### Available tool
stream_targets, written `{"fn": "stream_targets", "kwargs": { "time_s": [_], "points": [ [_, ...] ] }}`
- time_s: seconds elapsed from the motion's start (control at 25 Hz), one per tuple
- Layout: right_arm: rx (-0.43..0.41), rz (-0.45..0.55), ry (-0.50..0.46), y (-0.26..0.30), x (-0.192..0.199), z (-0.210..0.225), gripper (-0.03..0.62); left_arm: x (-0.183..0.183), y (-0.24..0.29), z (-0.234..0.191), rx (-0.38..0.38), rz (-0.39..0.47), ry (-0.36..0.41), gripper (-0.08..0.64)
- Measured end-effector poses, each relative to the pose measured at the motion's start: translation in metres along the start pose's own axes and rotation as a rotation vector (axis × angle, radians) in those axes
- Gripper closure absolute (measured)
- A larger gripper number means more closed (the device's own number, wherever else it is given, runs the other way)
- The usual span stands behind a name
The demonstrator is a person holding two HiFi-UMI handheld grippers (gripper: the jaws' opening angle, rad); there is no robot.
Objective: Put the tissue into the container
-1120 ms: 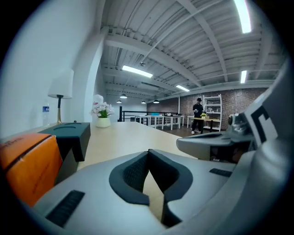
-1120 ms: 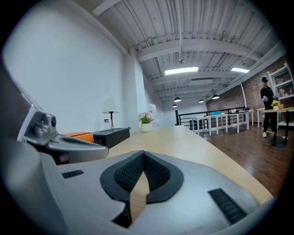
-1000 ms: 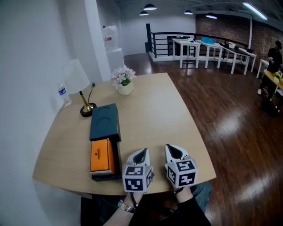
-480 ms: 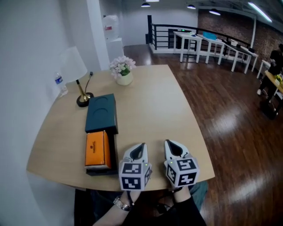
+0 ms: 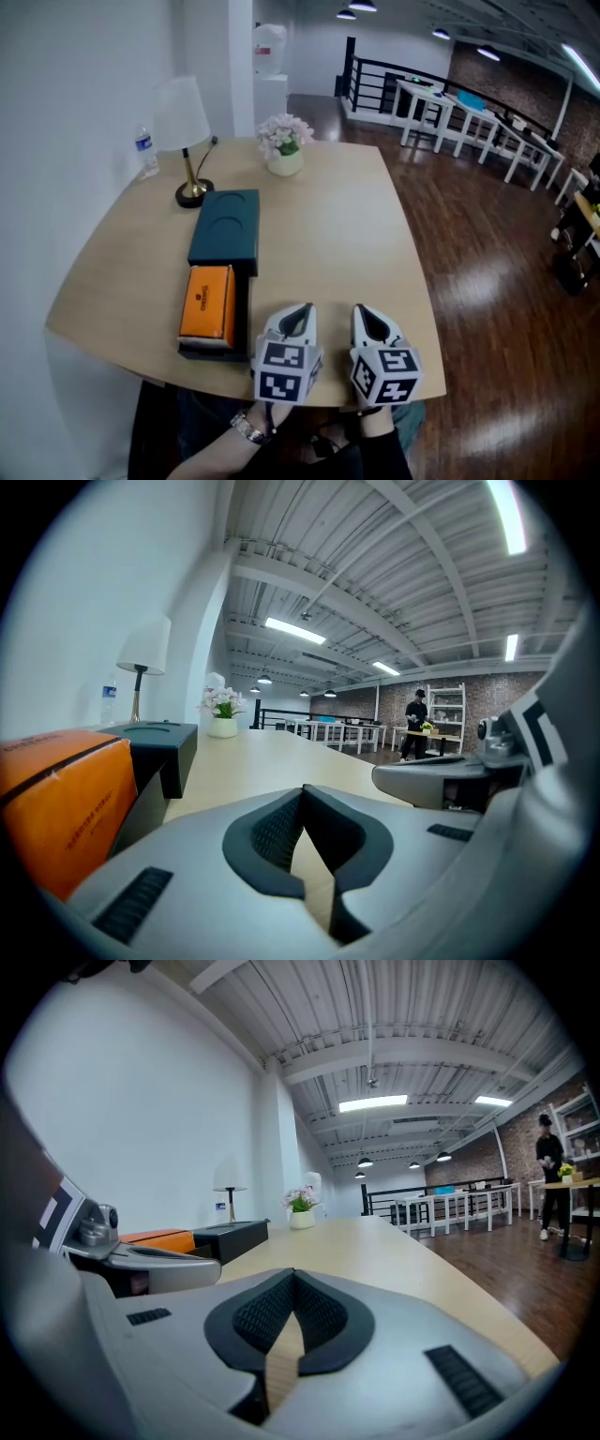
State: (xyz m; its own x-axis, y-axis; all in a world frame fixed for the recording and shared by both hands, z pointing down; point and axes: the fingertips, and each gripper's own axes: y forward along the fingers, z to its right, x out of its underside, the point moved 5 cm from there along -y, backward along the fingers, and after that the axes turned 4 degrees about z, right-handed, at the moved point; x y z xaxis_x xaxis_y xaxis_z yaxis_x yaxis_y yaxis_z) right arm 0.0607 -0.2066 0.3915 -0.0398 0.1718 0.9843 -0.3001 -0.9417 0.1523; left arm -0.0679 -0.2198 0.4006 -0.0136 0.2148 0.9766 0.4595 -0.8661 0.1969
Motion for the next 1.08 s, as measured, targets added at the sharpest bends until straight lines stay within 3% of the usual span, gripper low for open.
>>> {"fn": "stream_targets", "kwargs": {
  "time_s": [1.08],
  "points": [
    [-0.019,0.0,-0.007,0.001,-0.0021,-0.0016,0.591,-0.0022,-0.0015,-0.0001,-0.004,0.013,-0.003,0.558]
  ]
}}
